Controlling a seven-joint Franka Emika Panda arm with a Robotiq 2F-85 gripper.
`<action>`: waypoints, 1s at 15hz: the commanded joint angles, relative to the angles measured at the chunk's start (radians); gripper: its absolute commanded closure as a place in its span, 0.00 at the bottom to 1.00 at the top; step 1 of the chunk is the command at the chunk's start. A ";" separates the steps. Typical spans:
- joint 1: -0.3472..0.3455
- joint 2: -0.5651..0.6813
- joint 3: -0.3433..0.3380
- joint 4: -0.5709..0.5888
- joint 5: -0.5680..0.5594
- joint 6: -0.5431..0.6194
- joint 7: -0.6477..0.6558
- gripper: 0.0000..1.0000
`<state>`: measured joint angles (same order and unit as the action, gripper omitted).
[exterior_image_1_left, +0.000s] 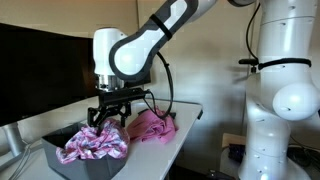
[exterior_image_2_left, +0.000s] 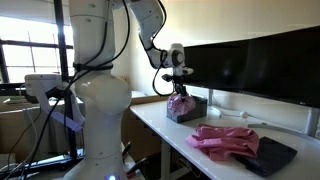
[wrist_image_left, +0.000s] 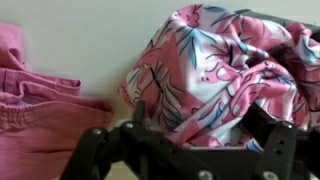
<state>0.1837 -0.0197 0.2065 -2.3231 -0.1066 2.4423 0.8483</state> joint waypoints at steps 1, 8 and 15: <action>0.007 0.052 0.000 0.003 -0.030 0.009 0.057 0.32; 0.034 0.079 -0.002 0.053 -0.007 -0.002 0.074 0.77; 0.057 0.096 -0.002 0.139 -0.052 -0.021 0.109 0.89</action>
<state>0.2256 0.0640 0.2068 -2.2321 -0.1142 2.4432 0.9131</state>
